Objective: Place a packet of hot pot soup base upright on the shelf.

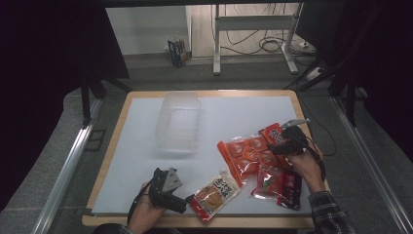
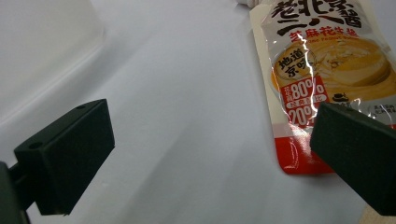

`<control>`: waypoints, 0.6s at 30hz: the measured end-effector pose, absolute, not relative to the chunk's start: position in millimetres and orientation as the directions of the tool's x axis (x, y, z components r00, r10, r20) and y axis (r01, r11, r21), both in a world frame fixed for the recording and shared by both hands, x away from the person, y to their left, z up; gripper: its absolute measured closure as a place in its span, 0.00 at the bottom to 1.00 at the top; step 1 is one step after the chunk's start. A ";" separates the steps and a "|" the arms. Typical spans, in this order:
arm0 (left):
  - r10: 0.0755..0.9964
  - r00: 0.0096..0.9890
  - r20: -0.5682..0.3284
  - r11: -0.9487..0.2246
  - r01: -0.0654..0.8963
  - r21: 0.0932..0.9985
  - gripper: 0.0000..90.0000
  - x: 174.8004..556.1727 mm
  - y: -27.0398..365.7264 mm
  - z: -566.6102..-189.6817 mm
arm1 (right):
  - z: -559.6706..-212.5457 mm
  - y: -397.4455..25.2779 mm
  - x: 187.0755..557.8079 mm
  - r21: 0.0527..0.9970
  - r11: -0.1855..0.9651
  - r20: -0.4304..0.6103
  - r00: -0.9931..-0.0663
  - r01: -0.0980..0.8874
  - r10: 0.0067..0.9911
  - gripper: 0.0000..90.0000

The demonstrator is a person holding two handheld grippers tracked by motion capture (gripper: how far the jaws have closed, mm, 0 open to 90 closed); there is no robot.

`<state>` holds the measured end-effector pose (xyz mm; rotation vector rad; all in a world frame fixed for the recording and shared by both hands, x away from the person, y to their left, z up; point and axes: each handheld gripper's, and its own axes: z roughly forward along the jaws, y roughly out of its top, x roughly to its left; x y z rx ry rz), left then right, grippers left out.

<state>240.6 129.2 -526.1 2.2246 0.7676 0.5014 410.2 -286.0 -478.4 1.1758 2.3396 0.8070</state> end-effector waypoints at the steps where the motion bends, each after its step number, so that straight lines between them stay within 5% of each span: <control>1: 0.653 0.747 0.121 -0.564 0.374 0.736 0.00 240.6 129.2 -526.1 | -478.2 -291.3 408.6 0.649 0.476 -0.093 -0.559 0.594 0.824 0.13; 8: 0.655 0.746 0.121 -0.563 0.375 0.736 0.00 240.6 128.0 -526.7 | -480.2 -322.3 401.5 0.645 0.444 -0.100 -0.507 0.622 0.856 0.10; 18: 0.651 0.749 0.125 -0.571 0.374 0.731 0.00 240.6 127.0 -527.2 | -499.7 -339.0 402.0 0.612 0.396 0.024 -0.516 0.685 0.856 0.10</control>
